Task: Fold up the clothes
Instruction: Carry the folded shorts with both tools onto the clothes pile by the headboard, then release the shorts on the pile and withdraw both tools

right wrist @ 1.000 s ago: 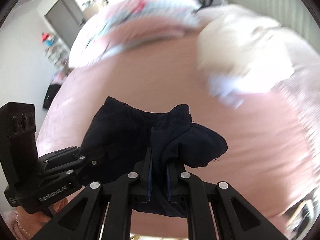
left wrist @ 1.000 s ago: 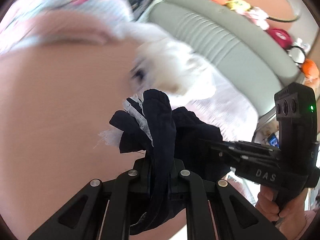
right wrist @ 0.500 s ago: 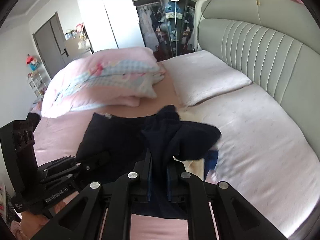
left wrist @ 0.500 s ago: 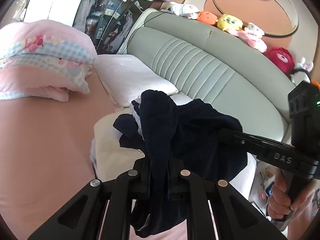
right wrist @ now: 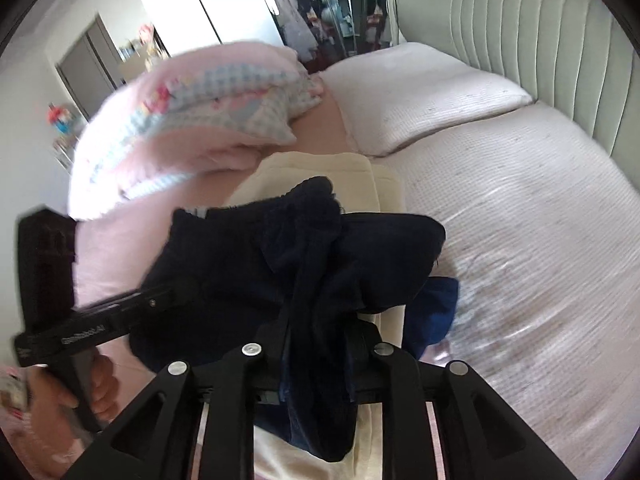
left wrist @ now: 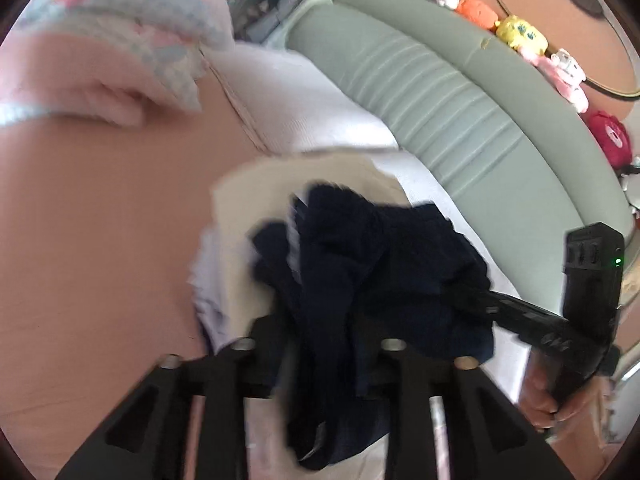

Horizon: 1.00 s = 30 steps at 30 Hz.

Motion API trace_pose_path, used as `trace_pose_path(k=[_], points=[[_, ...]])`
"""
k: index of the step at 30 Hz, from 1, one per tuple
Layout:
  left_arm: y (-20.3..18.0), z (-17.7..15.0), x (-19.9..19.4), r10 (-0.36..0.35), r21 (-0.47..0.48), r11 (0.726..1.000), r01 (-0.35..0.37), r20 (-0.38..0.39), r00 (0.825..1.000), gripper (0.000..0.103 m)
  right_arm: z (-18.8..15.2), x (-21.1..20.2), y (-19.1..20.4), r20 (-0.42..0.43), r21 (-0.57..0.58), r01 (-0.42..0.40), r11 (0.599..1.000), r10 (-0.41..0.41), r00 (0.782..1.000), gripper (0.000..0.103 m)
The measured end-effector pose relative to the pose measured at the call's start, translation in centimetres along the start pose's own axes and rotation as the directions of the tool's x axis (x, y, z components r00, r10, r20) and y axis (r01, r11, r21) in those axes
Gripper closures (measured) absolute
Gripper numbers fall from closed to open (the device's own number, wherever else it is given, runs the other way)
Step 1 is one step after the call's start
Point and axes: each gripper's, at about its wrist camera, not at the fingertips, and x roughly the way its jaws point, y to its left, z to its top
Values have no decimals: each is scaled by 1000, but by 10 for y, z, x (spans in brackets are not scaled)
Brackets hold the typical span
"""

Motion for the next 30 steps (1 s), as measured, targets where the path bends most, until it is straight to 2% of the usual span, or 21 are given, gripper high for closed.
trace_pose_path(k=[1,3,4,6,7,9,10,12,13,15,16,18,20,24,27,30], points=[[-4,0,-10,32,30,999,-34,48,998,68,0,-15,-3,47,36,6,999,-7,999,69],[-12,1,-29,92,86,991,-105,147,985,68,-2,-44,-9,145,94,-11,996,-3,989,66],[-16,0,-34,87,106,989,-107,179,980,68,-1,-52,-4,179,82,-6,997,-8,984,66],[-25,2,-34,32,152,987,-62,191,981,68,3,-59,10,216,24,32,999,-36,976,66],[-32,4,-28,-2,193,981,-31,167,986,68,6,-57,19,218,-22,66,998,-59,974,66],[-42,6,-13,-19,261,965,-15,129,991,68,5,-48,35,206,-103,109,989,-86,975,66],[-49,4,-4,-21,302,953,-12,106,994,68,6,-38,41,169,-143,101,985,-77,983,66],[-55,4,14,4,352,936,-26,62,998,68,6,-12,50,88,-201,82,976,-65,994,66],[-56,2,24,42,381,923,-59,51,998,68,6,2,47,59,-204,93,975,-82,995,66],[-49,2,41,88,388,917,-89,19,996,70,5,31,37,4,-205,120,971,-121,993,67],[-43,5,46,90,364,927,-89,14,996,72,6,38,32,9,-203,128,971,-129,992,71],[-29,10,54,84,302,950,-83,11,996,75,9,42,24,31,-190,126,974,-122,992,71],[-22,12,65,99,268,959,-95,0,995,75,15,47,16,34,-153,92,984,-88,996,72],[-26,10,79,132,266,956,-125,-9,991,75,15,62,10,43,-124,126,984,-122,992,71],[-31,5,83,160,306,939,-156,10,987,75,7,64,10,76,-156,147,977,-136,988,71],[-34,7,79,152,310,939,-152,22,988,75,3,59,10,91,-157,150,976,-137,986,69]])
